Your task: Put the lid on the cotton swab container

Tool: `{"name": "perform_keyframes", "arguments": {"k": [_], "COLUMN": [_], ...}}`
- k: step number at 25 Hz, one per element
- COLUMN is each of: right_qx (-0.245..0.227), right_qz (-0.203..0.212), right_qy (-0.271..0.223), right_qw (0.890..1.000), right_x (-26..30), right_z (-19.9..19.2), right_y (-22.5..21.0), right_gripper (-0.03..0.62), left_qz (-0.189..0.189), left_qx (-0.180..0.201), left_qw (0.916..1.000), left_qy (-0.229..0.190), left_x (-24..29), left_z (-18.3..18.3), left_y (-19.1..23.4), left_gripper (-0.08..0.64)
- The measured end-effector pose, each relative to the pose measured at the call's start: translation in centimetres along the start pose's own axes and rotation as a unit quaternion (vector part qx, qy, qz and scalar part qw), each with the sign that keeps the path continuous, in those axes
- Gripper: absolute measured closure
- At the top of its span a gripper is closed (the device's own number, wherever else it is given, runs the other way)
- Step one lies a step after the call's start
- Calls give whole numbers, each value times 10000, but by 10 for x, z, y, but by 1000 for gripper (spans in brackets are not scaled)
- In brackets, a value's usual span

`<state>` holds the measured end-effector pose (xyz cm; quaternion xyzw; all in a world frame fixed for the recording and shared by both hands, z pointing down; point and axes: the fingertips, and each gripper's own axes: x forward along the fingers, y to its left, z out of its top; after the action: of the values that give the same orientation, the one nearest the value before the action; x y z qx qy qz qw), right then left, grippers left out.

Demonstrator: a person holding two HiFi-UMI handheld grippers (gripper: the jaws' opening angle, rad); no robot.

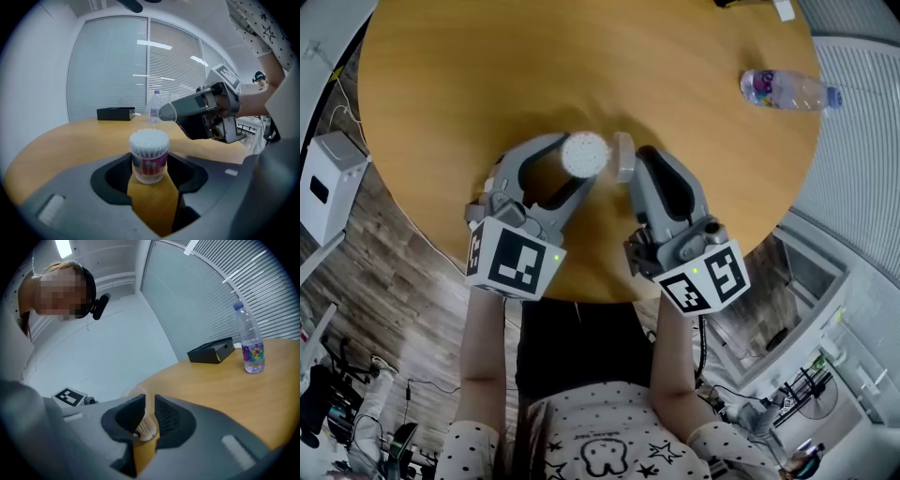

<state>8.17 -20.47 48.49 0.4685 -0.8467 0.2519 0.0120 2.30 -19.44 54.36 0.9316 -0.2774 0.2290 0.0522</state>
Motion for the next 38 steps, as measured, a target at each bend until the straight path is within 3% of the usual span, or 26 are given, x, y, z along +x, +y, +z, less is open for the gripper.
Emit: {"name": "perform_keyframes", "arguments": {"k": [31,38], "right_qx": [-415,-518], "right_qz": [460,470], "right_qy": [296,372], "right_qw": [9976,9969], "right_x": [25,29], "right_z": [1,-1], "right_y": [38,45], "right_gripper": [525,558], "left_qz": [-43,-31], "left_qx": [-43,-62], "left_qw": [10000,10000], "left_qy": [5,-9], "left_x": [0,-1], "left_z": [-1,-1], "left_y": [2,3], "left_gripper": [316,316]}}
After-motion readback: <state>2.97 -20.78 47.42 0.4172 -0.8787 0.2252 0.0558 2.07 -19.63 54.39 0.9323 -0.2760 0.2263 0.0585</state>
